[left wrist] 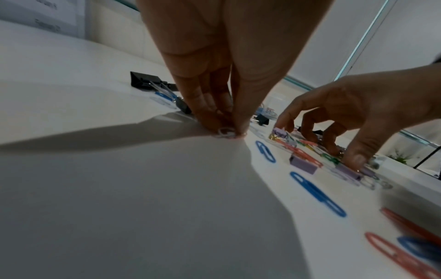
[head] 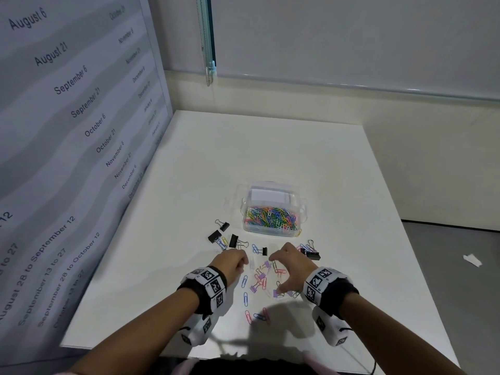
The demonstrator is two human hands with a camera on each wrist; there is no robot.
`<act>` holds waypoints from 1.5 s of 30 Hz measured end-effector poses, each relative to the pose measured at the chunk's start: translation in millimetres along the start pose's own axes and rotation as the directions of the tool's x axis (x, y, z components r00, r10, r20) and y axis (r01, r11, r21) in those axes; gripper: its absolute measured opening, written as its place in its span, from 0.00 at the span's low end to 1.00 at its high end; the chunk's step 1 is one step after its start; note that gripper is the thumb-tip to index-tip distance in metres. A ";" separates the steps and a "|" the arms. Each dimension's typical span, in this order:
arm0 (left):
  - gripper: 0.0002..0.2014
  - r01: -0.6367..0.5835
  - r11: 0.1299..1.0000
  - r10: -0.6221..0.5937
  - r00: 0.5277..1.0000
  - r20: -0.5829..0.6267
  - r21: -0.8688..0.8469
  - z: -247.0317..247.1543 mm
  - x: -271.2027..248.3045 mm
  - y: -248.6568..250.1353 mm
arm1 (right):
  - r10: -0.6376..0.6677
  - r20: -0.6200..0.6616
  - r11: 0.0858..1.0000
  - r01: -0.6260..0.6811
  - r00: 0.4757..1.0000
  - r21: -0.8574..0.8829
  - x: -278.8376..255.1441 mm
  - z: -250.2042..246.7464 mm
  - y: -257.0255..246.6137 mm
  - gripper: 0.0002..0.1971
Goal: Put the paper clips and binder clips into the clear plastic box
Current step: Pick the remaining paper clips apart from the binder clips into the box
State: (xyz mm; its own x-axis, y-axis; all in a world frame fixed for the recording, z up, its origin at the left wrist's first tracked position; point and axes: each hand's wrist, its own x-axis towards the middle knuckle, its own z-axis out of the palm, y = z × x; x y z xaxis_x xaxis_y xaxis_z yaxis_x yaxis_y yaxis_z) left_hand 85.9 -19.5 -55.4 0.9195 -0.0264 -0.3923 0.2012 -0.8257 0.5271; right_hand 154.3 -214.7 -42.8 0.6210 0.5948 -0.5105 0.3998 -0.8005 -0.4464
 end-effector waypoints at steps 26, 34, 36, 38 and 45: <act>0.12 -0.016 0.969 -0.020 0.990 0.141 0.248 -10.3 -5.6 10.5 | 0.171 -0.357 0.943 -0.047 0.918 0.330 11.5 -71.3 -9.7 0.07; 0.08 -0.003 0.993 0.008 0.999 -0.041 0.119 -55.9 15.3 43.2 | 0.137 -0.387 0.956 -0.020 0.912 0.291 13.3 -65.1 -10.7 0.07; 0.09 -0.032 0.997 0.040 0.992 -0.123 0.070 -69.0 24.8 52.2 | 0.108 -0.241 0.972 -0.052 0.964 0.229 4.6 -46.8 -8.8 0.07; 0.10 -0.063 0.997 0.070 0.981 -0.179 0.044 -79.7 37.1 59.4 | 0.081 -0.098 0.991 -0.069 0.992 0.113 -2.7 -28.7 -7.5 0.06; 0.21 0.000 0.993 -0.018 0.988 -0.153 -0.115 -84.8 64.6 69.0 | 0.044 -0.007 0.997 -0.044 0.999 -0.055 -9.7 5.4 -7.2 0.06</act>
State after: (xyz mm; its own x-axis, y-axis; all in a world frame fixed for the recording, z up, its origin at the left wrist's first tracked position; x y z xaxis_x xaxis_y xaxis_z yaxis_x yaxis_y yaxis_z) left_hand 187.8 -30.4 19.6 0.9566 0.0752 -0.2817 0.2390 -0.7552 0.6103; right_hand 141.8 -214.3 -38.7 0.6429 0.5584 -0.5243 0.4085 -0.8290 -0.3819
